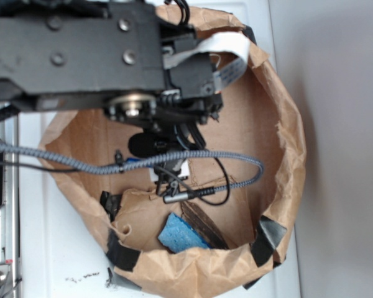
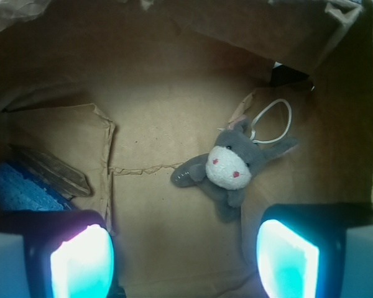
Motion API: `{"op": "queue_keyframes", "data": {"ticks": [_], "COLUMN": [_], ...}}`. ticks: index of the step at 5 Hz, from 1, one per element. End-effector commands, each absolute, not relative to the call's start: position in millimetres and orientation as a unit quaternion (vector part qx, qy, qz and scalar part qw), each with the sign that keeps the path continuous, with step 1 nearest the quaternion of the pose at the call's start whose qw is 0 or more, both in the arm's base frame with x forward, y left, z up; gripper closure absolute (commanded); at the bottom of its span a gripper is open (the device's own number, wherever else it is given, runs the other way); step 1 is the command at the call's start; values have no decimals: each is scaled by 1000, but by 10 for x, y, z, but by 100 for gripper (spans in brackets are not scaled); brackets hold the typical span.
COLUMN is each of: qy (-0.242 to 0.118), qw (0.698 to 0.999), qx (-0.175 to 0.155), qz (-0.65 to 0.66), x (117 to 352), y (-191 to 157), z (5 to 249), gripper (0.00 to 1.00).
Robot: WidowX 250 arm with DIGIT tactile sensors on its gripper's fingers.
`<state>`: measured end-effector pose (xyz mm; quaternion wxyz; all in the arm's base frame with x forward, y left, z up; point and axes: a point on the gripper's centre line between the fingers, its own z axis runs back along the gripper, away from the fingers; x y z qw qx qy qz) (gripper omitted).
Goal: Grab the gray animal.
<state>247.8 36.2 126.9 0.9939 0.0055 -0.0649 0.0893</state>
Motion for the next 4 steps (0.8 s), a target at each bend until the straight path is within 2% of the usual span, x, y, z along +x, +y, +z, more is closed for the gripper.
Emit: {"op": "queue_keyframes", "data": {"ticks": [1,3,4], "qy": [-87,-72,-68], "qw": [992,972,962], "qx": [8,-35,-20], "qz": [94,220,263], "x": [2505,2677,2826], "y": [416,451,449], "z": [1386,945,792], "gripper": [0,0,0]}}
